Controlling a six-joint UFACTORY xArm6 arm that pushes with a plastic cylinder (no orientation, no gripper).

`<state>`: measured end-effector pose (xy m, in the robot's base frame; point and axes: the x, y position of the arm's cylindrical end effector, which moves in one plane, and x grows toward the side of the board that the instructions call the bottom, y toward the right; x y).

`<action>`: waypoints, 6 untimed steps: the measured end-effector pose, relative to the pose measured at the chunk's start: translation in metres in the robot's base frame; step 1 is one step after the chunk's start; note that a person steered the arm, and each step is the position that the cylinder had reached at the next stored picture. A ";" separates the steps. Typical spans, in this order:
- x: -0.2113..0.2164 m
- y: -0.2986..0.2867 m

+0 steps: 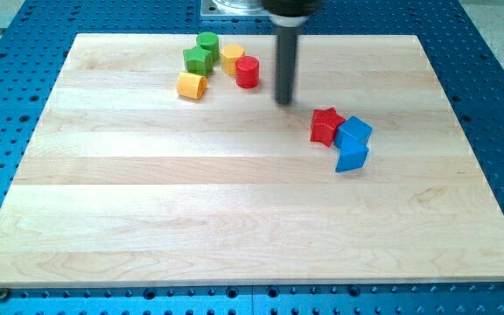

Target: Move the red star and cube to the bottom of the red circle

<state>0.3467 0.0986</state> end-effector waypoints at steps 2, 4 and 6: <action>0.068 0.138; 0.087 0.006; 0.058 -0.076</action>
